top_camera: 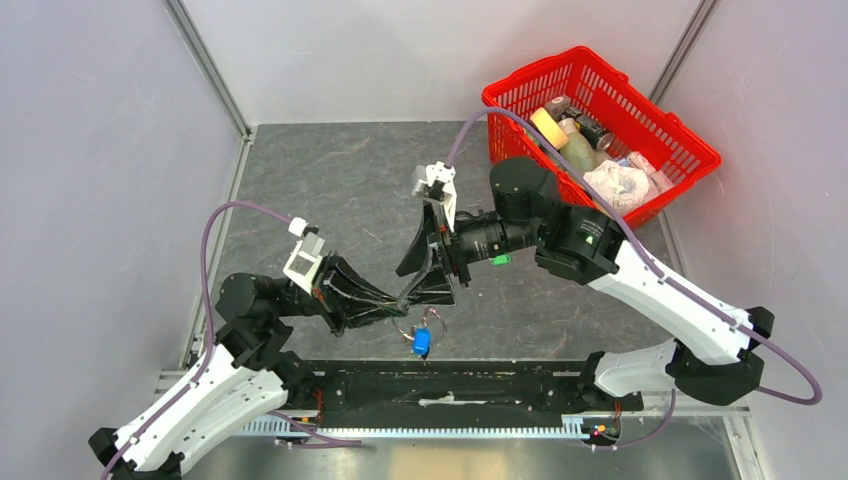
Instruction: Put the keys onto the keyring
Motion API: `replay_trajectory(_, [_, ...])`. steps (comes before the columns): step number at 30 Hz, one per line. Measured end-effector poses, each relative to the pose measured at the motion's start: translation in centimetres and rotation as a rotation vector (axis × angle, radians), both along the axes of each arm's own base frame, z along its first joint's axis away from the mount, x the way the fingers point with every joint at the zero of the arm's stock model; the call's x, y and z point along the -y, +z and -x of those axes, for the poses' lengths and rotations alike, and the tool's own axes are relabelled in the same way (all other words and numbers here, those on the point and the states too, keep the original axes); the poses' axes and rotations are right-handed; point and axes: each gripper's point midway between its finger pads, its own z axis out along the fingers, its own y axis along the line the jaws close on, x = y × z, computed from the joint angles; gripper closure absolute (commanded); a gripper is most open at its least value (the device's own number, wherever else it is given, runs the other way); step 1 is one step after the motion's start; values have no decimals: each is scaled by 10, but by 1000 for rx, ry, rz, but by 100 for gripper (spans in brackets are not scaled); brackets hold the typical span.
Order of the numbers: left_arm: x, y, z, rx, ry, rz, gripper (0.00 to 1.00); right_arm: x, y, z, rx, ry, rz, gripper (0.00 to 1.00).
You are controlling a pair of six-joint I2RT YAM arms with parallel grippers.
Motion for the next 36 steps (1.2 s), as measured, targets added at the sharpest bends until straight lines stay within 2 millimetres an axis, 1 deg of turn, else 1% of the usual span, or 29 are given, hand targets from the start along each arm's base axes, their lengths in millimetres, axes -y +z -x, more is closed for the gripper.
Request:
replay_trajectory(4, [0, -1, 0, -1, 0, -2, 98, -4, -2, 9, 8, 38, 11, 31])
replay_trajectory(12, [1, -4, -2, -9, 3, -15, 98, -10, -6, 23, 32, 92, 34, 38])
replay_trajectory(17, [1, -4, -1, -8, 2, -16, 98, -16, -9, 27, 51, 104, 59, 43])
replay_trajectory(25, [1, -6, 1, -3, -6, -23, 98, -19, -13, 23, 95, 74, 101, 61])
replay_trajectory(36, [0, -12, 3, 7, -12, -44, 98, -20, -20, 20, 116, 42, 133, 80])
